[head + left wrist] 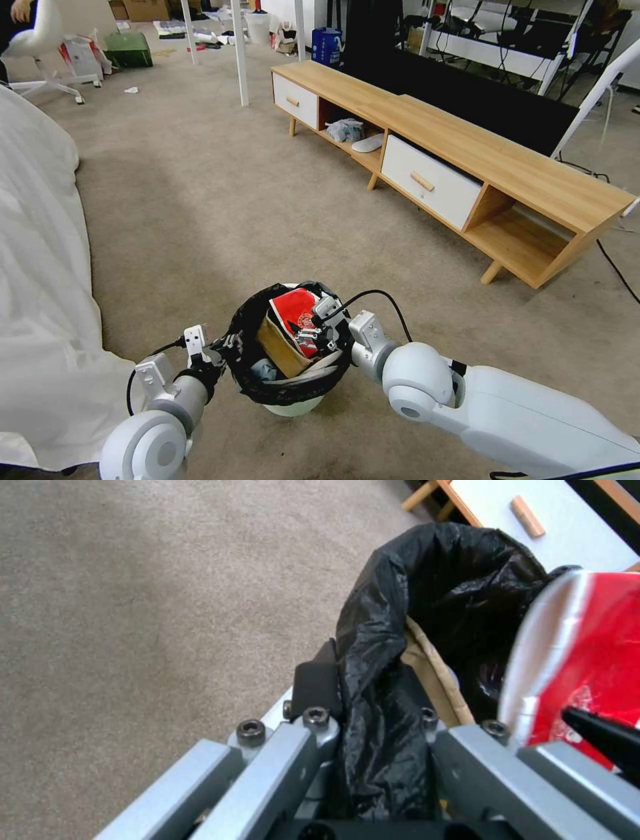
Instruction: Pick up the trash bin and place the garbage on the floor into it.
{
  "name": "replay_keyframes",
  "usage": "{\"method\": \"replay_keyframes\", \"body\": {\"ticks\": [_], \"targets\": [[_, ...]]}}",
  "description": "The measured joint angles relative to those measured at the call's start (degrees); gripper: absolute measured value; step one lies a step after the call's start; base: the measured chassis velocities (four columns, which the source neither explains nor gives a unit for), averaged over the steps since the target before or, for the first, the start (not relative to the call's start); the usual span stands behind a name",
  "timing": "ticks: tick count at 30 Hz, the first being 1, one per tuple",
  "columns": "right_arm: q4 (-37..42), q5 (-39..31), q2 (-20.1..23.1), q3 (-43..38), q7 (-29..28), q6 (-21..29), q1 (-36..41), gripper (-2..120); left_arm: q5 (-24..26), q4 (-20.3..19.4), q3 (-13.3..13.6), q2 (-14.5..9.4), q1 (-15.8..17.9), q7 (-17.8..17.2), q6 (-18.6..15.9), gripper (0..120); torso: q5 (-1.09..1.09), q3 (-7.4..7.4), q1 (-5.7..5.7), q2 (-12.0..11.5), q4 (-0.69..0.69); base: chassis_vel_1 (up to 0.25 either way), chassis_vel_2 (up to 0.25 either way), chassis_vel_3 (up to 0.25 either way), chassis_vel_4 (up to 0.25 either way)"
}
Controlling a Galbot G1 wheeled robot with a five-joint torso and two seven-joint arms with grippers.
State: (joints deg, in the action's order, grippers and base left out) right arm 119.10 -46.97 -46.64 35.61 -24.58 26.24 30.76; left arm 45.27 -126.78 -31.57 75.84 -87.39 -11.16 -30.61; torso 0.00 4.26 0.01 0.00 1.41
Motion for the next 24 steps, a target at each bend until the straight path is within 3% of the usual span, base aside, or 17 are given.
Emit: {"method": "replay_keyframes", "body": {"ticks": [4, 24], "targets": [[0.2, 0.0, 0.0, 0.0, 0.0, 0.0, 0.0, 99, 0.1, 0.1, -0.1, 0.0, 0.1, -0.1, 0.0, 0, 0.0, 0.0, 0.0, 0.0, 0.0, 0.0, 0.0, 0.0, 0.0], [1.8, -0.2, 1.4, -1.7, 0.1, 0.2, 0.7, 100, 1.0, 0.9, -0.1, 0.2, 0.7, -0.5, 0.1, 0, 0.0, 0.0, 0.0, 0.0, 0.0, 0.0, 0.0, 0.0, 0.0]]}}
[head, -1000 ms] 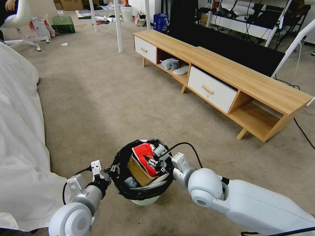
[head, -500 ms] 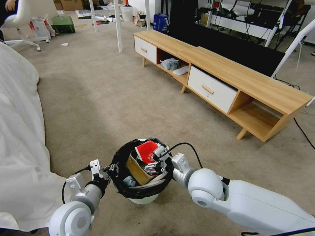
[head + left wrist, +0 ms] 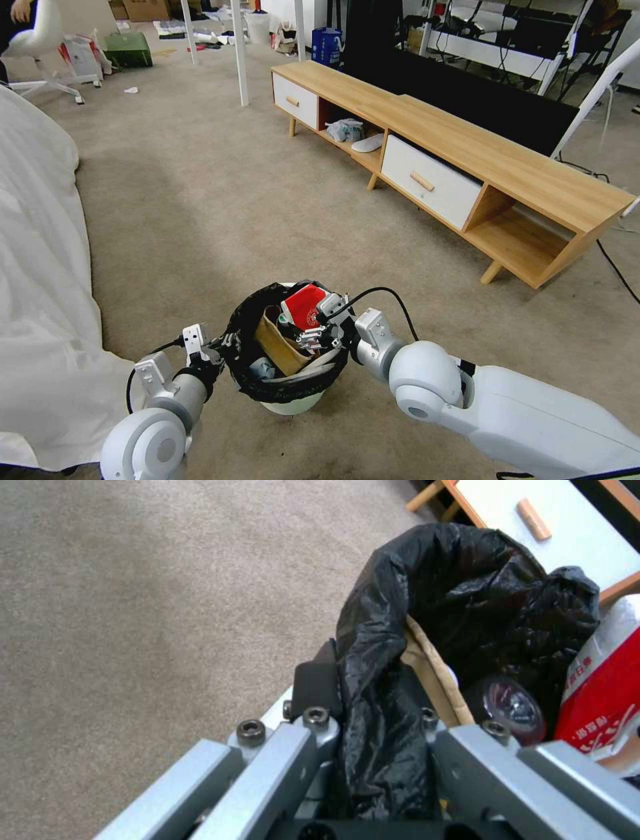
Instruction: Pick up the trash bin and place the garbage on the floor into it.
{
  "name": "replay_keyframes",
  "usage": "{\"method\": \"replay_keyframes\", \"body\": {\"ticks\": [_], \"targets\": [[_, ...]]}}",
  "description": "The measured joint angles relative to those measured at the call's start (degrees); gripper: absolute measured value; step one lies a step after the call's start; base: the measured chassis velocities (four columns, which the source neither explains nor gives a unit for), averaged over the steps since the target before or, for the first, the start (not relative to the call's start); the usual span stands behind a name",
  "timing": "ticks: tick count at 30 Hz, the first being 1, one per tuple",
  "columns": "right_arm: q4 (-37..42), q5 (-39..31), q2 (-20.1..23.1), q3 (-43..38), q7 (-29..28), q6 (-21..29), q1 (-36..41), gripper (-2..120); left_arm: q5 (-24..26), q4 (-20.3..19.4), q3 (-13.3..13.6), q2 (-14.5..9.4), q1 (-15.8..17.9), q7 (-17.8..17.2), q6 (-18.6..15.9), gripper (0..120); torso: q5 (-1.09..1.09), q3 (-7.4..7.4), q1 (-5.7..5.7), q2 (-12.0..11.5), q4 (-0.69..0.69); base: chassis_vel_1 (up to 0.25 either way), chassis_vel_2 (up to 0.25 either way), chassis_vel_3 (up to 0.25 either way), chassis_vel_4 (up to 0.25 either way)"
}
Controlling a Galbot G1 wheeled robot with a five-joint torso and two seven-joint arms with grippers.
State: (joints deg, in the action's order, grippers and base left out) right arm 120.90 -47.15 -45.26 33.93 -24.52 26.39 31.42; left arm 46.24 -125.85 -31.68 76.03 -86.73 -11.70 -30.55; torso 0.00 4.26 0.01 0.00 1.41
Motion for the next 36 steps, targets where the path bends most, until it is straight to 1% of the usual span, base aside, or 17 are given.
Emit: {"method": "replay_keyframes", "body": {"ticks": [12, 24, 36], "targets": [[-0.2, 0.3, -0.3, 0.0, 0.2, -0.1, -0.3, 100, 1.4, 0.3, 0.3, 0.7, 0.0, -0.7, 0.0, 0, 0.0, 0.0, 0.0, 0.0, 0.0, 0.0, 0.0, 0.0, 0.0], [-0.3, 0.0, -1.7, 2.1, 0.7, 0.0, -2.1, 100, 2.6, 1.3, 0.5, 1.2, 0.7, -1.0, -0.2, 0, 0.0, 0.0, 0.0, 0.0, 0.0, 0.0, 0.0, 0.0, 0.0], [0.1, -0.1, -1.6, 2.3, 0.7, 0.3, -2.0, 100, 3.9, 1.9, 0.6, 1.1, 1.1, -1.5, -0.2, 0, 0.0, 0.0, 0.0, 0.0, 0.0, 0.0, 0.0, 0.0, 0.0]]}}
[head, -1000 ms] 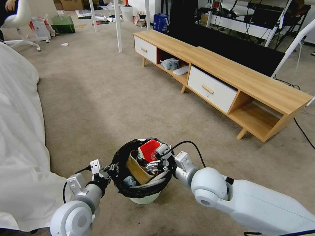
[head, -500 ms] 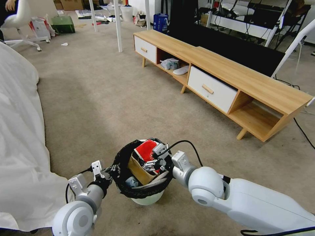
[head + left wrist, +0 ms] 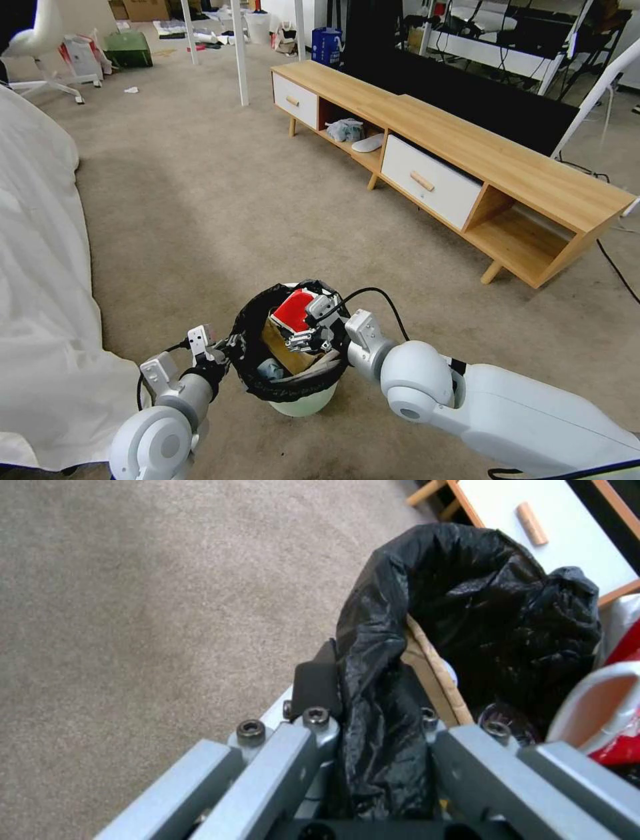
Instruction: Pick up the trash bin and place the garbage on the floor into it.
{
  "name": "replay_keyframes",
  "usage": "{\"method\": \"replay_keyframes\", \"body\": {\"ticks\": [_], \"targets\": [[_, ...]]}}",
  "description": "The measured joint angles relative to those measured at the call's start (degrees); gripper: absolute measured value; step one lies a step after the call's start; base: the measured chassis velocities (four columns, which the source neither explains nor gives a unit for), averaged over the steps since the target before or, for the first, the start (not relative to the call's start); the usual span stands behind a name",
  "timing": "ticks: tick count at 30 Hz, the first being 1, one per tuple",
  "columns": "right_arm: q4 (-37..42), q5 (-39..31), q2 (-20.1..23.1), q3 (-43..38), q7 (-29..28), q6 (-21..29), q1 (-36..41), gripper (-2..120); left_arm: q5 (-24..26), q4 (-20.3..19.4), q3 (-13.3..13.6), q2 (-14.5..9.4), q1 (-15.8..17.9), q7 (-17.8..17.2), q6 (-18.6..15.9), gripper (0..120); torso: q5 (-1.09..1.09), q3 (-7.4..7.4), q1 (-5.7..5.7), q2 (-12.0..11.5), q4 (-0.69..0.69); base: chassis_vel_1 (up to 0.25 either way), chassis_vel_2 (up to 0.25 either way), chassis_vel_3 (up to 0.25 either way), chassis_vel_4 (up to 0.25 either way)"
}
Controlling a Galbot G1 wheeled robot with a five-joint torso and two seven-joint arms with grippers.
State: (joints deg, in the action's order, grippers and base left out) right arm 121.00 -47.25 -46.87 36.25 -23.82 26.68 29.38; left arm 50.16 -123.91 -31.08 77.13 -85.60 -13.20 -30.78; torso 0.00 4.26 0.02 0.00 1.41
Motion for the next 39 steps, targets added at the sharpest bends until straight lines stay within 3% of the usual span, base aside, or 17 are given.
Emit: {"method": "replay_keyframes", "body": {"ticks": [39], "targets": [[1.4, 0.0, 0.7, -0.4, 0.0, 0.1, 0.6, 100, 0.6, 2.9, -0.2, 2.3, 1.2, -0.3, 0.1, 0, 0.0, 0.0, 0.0, 0.0, 0.0, 0.0, 0.0, 0.0, 0.0]]}}
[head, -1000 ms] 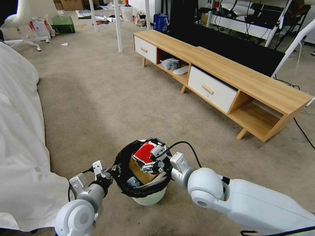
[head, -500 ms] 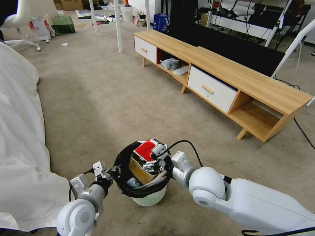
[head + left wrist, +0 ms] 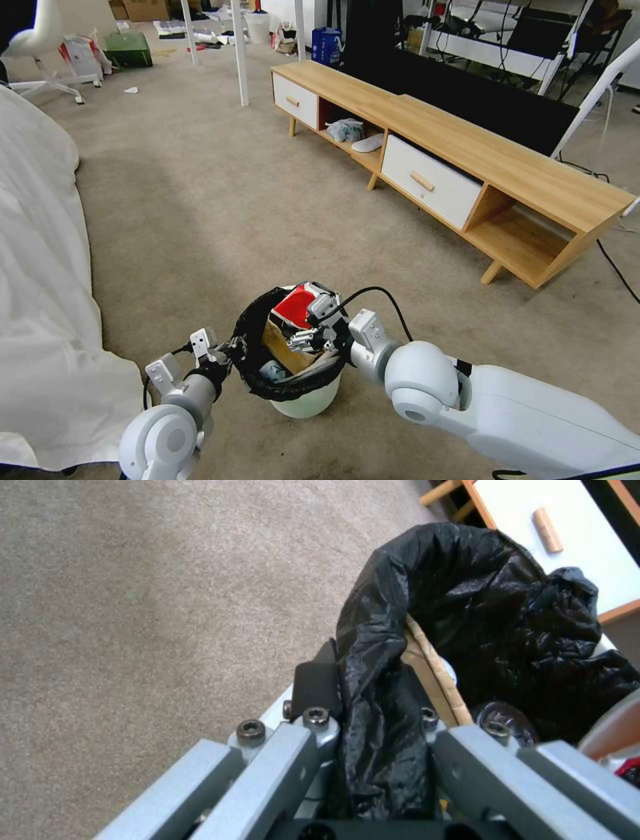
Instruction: Pick up the trash bin and place the garbage on the floor into it.
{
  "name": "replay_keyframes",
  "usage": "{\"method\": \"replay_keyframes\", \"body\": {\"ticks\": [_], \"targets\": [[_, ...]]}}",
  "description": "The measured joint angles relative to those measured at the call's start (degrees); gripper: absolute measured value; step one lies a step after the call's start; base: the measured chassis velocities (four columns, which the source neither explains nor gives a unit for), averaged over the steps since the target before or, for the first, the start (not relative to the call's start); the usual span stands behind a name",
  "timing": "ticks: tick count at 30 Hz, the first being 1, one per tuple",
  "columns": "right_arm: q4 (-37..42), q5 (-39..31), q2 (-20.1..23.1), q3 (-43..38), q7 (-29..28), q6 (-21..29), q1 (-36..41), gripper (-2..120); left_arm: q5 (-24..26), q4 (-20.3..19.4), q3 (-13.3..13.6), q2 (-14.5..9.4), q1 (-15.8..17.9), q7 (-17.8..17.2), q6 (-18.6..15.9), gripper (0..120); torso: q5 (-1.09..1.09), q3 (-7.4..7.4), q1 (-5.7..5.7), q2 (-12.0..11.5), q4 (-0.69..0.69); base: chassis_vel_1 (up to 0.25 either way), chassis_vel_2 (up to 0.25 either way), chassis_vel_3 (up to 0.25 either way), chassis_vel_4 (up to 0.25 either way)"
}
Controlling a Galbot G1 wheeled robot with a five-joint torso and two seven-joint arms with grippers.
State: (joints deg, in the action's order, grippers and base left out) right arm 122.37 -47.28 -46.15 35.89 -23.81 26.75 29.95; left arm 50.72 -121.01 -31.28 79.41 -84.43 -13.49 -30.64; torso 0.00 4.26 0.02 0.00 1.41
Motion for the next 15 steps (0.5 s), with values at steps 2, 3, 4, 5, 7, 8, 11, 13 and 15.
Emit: {"method": "replay_keyframes", "body": {"ticks": [2, 3, 4, 5, 7, 8, 11, 13, 15], "targets": [[0.0, 0.0, -0.3, 0.2, 0.0, 0.0, 0.0, 100, 0.0, 0.2, 0.0, 0.1, 0.1, 0.0, 0.0, 0, 0.0, 0.0, 0.0, 0.0, 0.0, 0.0, 0.0, 0.0, 0.0], [0.0, 0.0, -0.3, 0.2, 0.0, 0.0, 0.0, 100, 0.0, 0.2, 0.0, 0.1, 0.1, 0.0, 0.0, 0, 0.0, 0.0, 0.0, 0.0, 0.0, 0.0, 0.0, 0.0, 0.0], [0.0, 0.0, -0.4, 0.2, 0.0, 0.0, 0.0, 100, 0.0, 0.2, 0.0, 0.1, 0.1, 0.0, 0.0, 0, 0.0, 0.0, 0.0, 0.0, 0.0, 0.0, 0.0, 0.0, 0.0], [0.1, 0.0, -0.5, 0.5, 0.0, 0.0, -0.1, 100, 0.0, 0.3, -0.1, 0.2, 0.2, 0.0, 0.0, 0, 0.0, 0.0, 0.0, 0.0, 0.0, 0.0, 0.0, 0.0, 0.0], [0.1, 0.0, -0.5, 0.7, 0.0, 0.1, -0.1, 100, 0.0, 0.5, -0.1, 0.2, 0.3, 0.0, 0.0, 0, 0.0, 0.0, 0.0, 0.0, 0.0, 0.0, 0.0, 0.0, 0.0], [0.1, 0.0, -0.5, 0.7, 0.0, 0.1, -0.1, 100, 0.0, 0.5, -0.1, 0.2, 0.3, 0.0, 0.0, 0, 0.0, 0.0, 0.0, 0.0, 0.0, 0.0, 0.0, 0.0, 0.0], [0.3, 0.0, -0.5, 1.0, 0.0, 0.1, -0.1, 100, 0.0, 0.6, -0.1, 0.2, 0.4, -0.1, 0.0, 0, 0.0, 0.0, 0.0, 0.0, 0.0, 0.0, 0.0, 0.0, 0.0], [0.5, 0.0, -0.4, 1.1, 0.0, 0.2, 0.0, 100, 0.0, 0.8, -0.1, 0.2, 0.6, -0.2, 0.0, 0, 0.0, 0.0, 0.0, 0.0, 0.0, 0.0, 0.0, 0.0, 0.0], [0.6, 0.0, -0.4, 1.1, -0.1, 0.2, 0.1, 100, 0.0, 0.8, -0.1, 0.3, 0.7, -0.2, 0.0, 0, 0.0, 0.0, 0.0, 0.0, 0.0, 0.0, 0.0, 0.0, 0.0]]}}
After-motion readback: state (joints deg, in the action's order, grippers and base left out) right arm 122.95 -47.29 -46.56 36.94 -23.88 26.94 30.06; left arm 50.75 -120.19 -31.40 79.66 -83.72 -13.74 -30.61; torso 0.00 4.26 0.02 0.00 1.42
